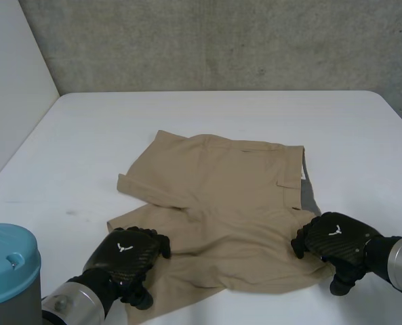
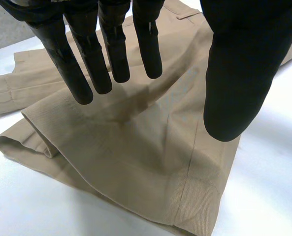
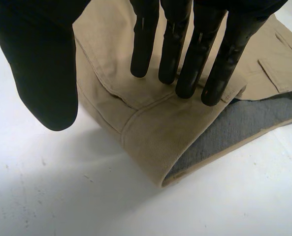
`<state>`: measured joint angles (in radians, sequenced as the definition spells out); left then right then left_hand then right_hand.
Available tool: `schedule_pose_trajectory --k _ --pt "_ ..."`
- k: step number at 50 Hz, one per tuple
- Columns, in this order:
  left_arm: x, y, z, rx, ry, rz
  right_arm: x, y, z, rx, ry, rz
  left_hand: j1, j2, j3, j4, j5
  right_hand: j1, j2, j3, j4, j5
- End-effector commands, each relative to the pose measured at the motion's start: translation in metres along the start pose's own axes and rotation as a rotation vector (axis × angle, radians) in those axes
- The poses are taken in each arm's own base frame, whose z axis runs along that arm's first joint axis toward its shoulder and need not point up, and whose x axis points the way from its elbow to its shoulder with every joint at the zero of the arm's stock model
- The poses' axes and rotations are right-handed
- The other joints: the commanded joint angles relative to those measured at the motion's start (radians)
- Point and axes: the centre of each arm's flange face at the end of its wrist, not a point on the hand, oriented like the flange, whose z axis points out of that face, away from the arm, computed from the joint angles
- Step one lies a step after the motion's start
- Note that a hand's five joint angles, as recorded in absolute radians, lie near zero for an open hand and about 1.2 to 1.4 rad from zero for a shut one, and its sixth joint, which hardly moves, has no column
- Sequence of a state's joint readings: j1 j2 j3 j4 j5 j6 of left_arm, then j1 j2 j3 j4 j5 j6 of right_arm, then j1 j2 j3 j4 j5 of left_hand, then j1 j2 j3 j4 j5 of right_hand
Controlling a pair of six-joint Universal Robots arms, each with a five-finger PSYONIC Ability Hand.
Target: Fold the shorts.
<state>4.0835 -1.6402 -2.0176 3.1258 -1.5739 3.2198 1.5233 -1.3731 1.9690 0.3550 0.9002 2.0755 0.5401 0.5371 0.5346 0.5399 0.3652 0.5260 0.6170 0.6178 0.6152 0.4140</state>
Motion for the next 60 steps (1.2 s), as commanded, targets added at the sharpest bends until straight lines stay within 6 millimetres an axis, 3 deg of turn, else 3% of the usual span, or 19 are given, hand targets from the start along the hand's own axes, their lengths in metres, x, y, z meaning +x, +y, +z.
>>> schedule_pose_trajectory --k 1,10,13,15,22,31,38,46,57,60 --pt "0.000 0.000 0.000 0.004 0.000 0.000 0.001 0.010 0.012 0.011 0.028 -0.030 0.073 0.076 0.078 0.073 0.073 0.249 0.158 0.157 0.160 0.186" --pt "0.000 -0.001 0.001 0.009 -0.001 0.000 0.000 0.012 0.015 0.021 0.035 -0.037 0.073 0.076 0.078 0.073 0.073 0.316 0.225 0.224 0.227 0.254" --pt "0.000 0.000 0.001 0.009 -0.001 0.000 0.001 0.014 0.017 0.027 0.045 -0.043 0.073 0.076 0.078 0.073 0.073 0.506 0.415 0.415 0.417 0.444" --pt "0.000 0.000 0.001 0.013 -0.001 0.000 0.003 0.015 0.019 0.040 0.061 -0.046 0.073 0.076 0.078 0.073 0.073 0.868 0.777 0.776 0.779 0.805" --pt "0.003 0.008 0.005 -0.009 0.010 0.007 0.007 0.011 0.022 0.061 0.085 -0.032 0.096 0.099 0.102 0.096 0.096 0.870 0.779 0.778 0.781 0.808" --pt "0.017 0.021 0.006 -0.059 0.048 0.041 0.003 -0.013 0.028 0.139 0.062 0.175 0.175 0.178 0.181 0.176 0.176 0.870 0.779 0.778 0.781 0.808" --pt "0.015 0.030 0.009 -0.102 -0.027 0.067 0.001 -0.026 0.033 0.135 0.112 0.218 0.184 0.187 0.190 0.184 0.185 0.870 0.779 0.778 0.781 0.808" --pt "0.011 0.034 0.013 -0.118 -0.122 0.119 0.006 -0.026 0.034 0.130 0.164 0.227 0.208 0.211 0.213 0.208 0.208 0.870 0.779 0.778 0.781 0.808" --pt "0.010 0.034 0.016 -0.115 -0.134 0.128 0.009 -0.025 0.034 0.131 0.171 0.231 0.554 0.557 0.559 0.554 0.554 0.870 0.779 0.778 0.781 0.808" --pt "0.010 0.034 0.015 -0.113 -0.134 0.127 0.009 -0.025 0.034 0.131 0.173 0.232 0.835 0.838 0.841 0.835 0.835 0.870 0.779 0.778 0.781 0.808"
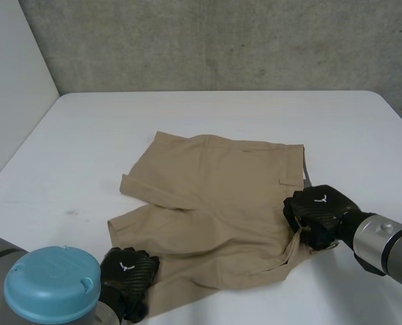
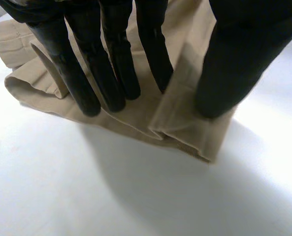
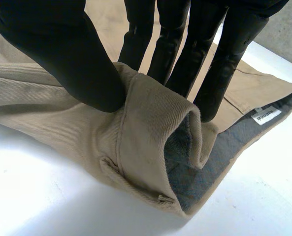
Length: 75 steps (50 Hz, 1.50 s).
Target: Fold the shorts.
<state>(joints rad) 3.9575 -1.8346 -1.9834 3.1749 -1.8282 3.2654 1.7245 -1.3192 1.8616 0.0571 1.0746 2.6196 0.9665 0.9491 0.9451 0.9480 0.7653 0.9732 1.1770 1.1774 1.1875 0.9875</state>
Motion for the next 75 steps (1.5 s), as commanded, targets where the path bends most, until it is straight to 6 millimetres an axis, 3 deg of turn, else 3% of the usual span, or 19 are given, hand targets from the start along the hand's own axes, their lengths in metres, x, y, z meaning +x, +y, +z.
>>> schedule_pose_trajectory --k 1,5,14,24,31,40,45,54,64,69,75 --pt "0.000 0.000 0.000 0.002 0.002 -0.002 0.001 0.000 0.000 0.001 0.001 0.001 0.430 0.447 0.451 0.448 0.456 0.423 0.219 0.219 0.209 0.234" --pt "-0.001 -0.006 -0.003 0.022 -0.003 -0.006 0.002 -0.001 0.000 0.001 0.010 -0.003 0.430 0.447 0.451 0.448 0.456 0.423 0.219 0.219 0.209 0.234" --pt "-0.014 -0.046 -0.027 0.170 -0.023 0.014 0.011 -0.010 -0.005 -0.013 0.082 -0.033 0.430 0.447 0.451 0.448 0.456 0.423 0.219 0.219 0.209 0.234" --pt "-0.033 -0.076 -0.076 0.237 -0.049 0.076 0.010 -0.044 -0.056 -0.045 0.115 -0.178 0.430 0.447 0.451 0.448 0.456 0.423 0.219 0.219 0.209 0.234" --pt "-0.038 -0.084 -0.105 0.215 -0.018 0.083 0.004 -0.064 -0.086 -0.072 0.109 -0.249 0.430 0.447 0.451 0.448 0.456 0.423 0.219 0.219 0.209 0.234" --pt "-0.034 -0.081 -0.113 0.165 0.112 0.050 -0.014 -0.066 -0.111 -0.167 0.004 -0.295 0.430 0.447 0.451 0.448 0.456 0.423 0.219 0.219 0.209 0.234" --pt "-0.048 -0.079 -0.095 0.120 0.060 0.007 -0.013 -0.057 -0.102 -0.208 -0.032 -0.314 0.430 0.447 0.451 0.448 0.456 0.423 0.219 0.219 0.209 0.234" --pt "-0.069 -0.097 -0.017 0.110 0.007 -0.019 0.010 -0.036 -0.043 -0.247 -0.038 -0.237 0.430 0.447 0.451 0.448 0.456 0.423 0.219 0.219 0.209 0.234" --pt "-0.076 -0.133 0.063 0.173 -0.038 0.075 0.025 -0.055 0.018 -0.156 0.124 -0.269 0.430 0.447 0.451 0.448 0.456 0.423 0.219 0.219 0.209 0.234" --pt "-0.082 -0.158 0.114 0.225 -0.098 0.072 0.033 -0.068 0.050 -0.039 0.211 -0.293 0.430 0.447 0.451 0.448 0.456 0.423 0.219 0.219 0.209 0.234" --pt "-0.092 -0.179 0.158 0.298 -0.181 0.064 0.056 -0.081 0.091 0.104 0.388 -0.343 0.430 0.447 0.451 0.448 0.456 0.423 0.219 0.219 0.209 0.234"
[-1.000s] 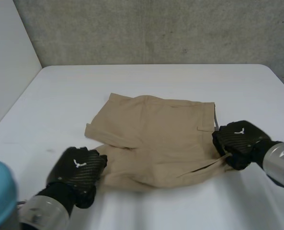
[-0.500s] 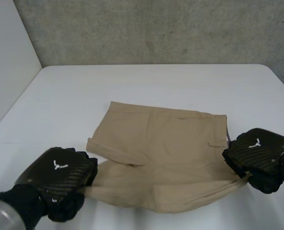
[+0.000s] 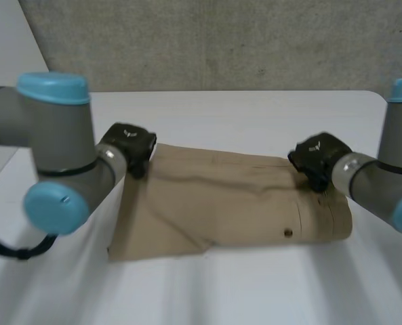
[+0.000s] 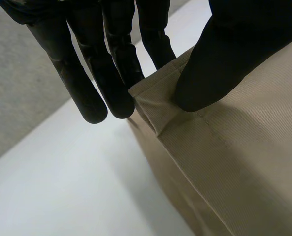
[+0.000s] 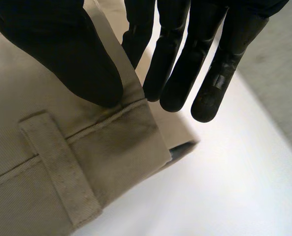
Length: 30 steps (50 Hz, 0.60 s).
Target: Fold the shorts.
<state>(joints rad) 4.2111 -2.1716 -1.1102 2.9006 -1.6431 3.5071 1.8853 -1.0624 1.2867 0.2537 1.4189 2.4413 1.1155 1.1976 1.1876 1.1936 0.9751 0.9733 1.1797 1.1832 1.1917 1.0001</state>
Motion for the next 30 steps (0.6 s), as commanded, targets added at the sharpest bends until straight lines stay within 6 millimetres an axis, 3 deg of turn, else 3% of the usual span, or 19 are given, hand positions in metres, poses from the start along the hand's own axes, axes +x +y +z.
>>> schedule_pose_trajectory --k 1,5,14,15,16,17,19,23,25,30 --pt "-0.006 -0.013 0.065 0.098 -0.102 0.000 0.016 -0.011 0.051 0.147 0.211 -0.036 0.281 0.199 0.209 0.203 0.247 0.423 0.217 0.213 0.205 0.222" --pt "-0.005 -0.013 0.091 0.153 -0.127 0.033 0.017 -0.012 0.077 0.227 0.275 -0.049 0.281 0.199 0.209 0.203 0.247 0.423 0.217 0.213 0.205 0.222" --pt "0.006 0.007 0.133 0.240 -0.177 0.125 -0.004 0.015 0.136 0.286 0.260 -0.065 0.281 0.199 0.209 0.203 0.247 0.423 0.217 0.213 0.205 0.222" --pt "0.008 0.011 0.137 0.250 -0.180 0.130 -0.007 0.018 0.139 0.285 0.249 -0.066 0.240 0.158 0.168 0.162 0.206 0.273 0.066 0.063 0.054 0.072" --pt "0.009 0.013 0.138 0.251 -0.182 0.130 -0.010 0.020 0.141 0.288 0.237 -0.067 -0.010 -0.092 -0.082 -0.088 -0.044 -0.092 -0.298 -0.302 -0.310 -0.293" --pt "0.010 0.013 0.138 0.256 -0.181 0.130 -0.013 0.020 0.142 0.298 0.220 -0.071 -0.318 -0.400 -0.390 -0.396 -0.352 -0.799 -1.005 -1.009 -1.017 -1.000" --pt "0.013 0.014 0.138 0.257 -0.183 0.126 -0.012 0.017 0.141 0.312 0.214 -0.068 -0.941 -1.023 -1.013 -1.019 -0.975 -0.799 -1.005 -1.009 -1.017 -1.000" --pt "0.020 0.008 0.128 0.257 -0.159 0.128 0.007 -0.007 0.119 0.361 0.247 -0.034 -0.941 -1.023 -1.013 -1.019 -0.975 -0.799 -1.005 -1.009 -1.017 -1.000" --pt "0.021 0.000 0.120 0.264 -0.153 0.125 0.023 -0.025 0.097 0.393 0.277 0.013 -0.941 -1.023 -1.013 -1.019 -0.975 -0.799 -1.005 -1.009 -1.017 -1.000" --pt "0.015 -0.015 0.082 0.238 -0.123 0.085 0.032 -0.042 0.054 0.422 0.251 0.158 -0.941 -1.023 -1.013 -1.019 -0.975 -0.799 -1.005 -1.009 -1.017 -1.000"
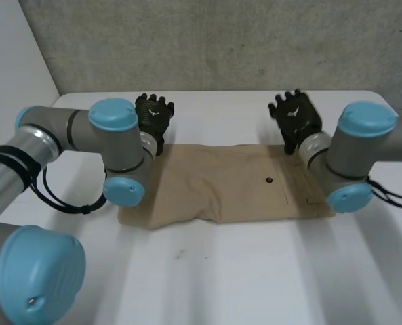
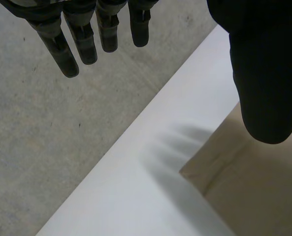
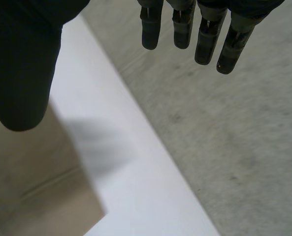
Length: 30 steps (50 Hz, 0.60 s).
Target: Fold the shorts.
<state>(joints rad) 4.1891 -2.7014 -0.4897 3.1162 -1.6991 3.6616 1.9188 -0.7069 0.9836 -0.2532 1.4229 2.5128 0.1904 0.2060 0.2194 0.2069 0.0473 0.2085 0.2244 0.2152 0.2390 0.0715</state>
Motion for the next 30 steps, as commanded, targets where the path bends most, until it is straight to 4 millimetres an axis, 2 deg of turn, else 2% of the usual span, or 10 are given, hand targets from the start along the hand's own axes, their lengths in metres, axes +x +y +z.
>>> schedule_pose_trajectory --k 1,2,5,8,10,14,19,24,28,30 --pt "-0.014 -0.031 -0.042 -0.029 0.039 -0.059 0.033 -0.049 -0.043 0.022 0.024 0.188 -0.016 -0.031 -0.045 -0.032 -0.047 -0.034 -0.050 -0.041 -0.064 -0.072" --pt "-0.017 -0.034 -0.048 -0.034 0.043 -0.073 0.035 -0.049 -0.054 -0.012 0.011 0.229 -0.016 -0.031 -0.045 -0.032 -0.047 -0.034 -0.050 -0.041 -0.064 -0.072" --pt "-0.020 -0.036 -0.071 -0.065 0.077 -0.145 0.040 -0.038 -0.069 -0.101 -0.002 0.280 -0.015 -0.031 -0.044 -0.032 -0.047 -0.034 -0.050 -0.041 -0.064 -0.072" --pt "-0.021 -0.036 -0.092 -0.087 0.115 -0.218 0.040 -0.011 -0.088 -0.247 -0.030 0.338 -0.012 -0.028 -0.041 -0.029 -0.044 -0.009 -0.025 -0.016 -0.040 -0.047" --pt "-0.021 -0.035 -0.101 -0.095 0.129 -0.248 0.030 0.008 -0.101 -0.331 -0.070 0.358 -0.012 -0.028 -0.041 -0.029 -0.044 0.082 0.066 0.075 0.051 0.044" --pt "-0.019 -0.029 -0.118 -0.108 0.151 -0.285 0.012 0.026 -0.117 -0.371 -0.139 0.372 -0.012 -0.028 -0.041 -0.029 -0.044 0.208 0.192 0.201 0.177 0.170" --pt "-0.018 -0.024 -0.127 -0.102 0.147 -0.292 0.013 0.044 -0.121 -0.363 -0.115 0.379 -0.012 -0.028 -0.041 -0.029 -0.044 0.317 0.301 0.310 0.286 0.279" --pt "-0.017 -0.022 -0.129 -0.099 0.146 -0.292 0.008 0.057 -0.116 -0.343 -0.092 0.359 -0.012 -0.028 -0.041 -0.029 -0.044 0.443 0.427 0.436 0.412 0.405" --pt "-0.017 -0.020 -0.129 -0.104 0.146 -0.292 0.009 0.067 -0.111 -0.344 -0.072 0.321 -0.012 -0.028 -0.041 -0.029 -0.044 1.178 1.162 1.171 1.147 1.140" --pt "-0.017 -0.020 -0.130 -0.105 0.146 -0.292 0.018 0.070 -0.111 -0.355 -0.033 0.295 -0.012 -0.028 -0.041 -0.029 -0.044 1.188 1.172 1.181 1.157 1.150"
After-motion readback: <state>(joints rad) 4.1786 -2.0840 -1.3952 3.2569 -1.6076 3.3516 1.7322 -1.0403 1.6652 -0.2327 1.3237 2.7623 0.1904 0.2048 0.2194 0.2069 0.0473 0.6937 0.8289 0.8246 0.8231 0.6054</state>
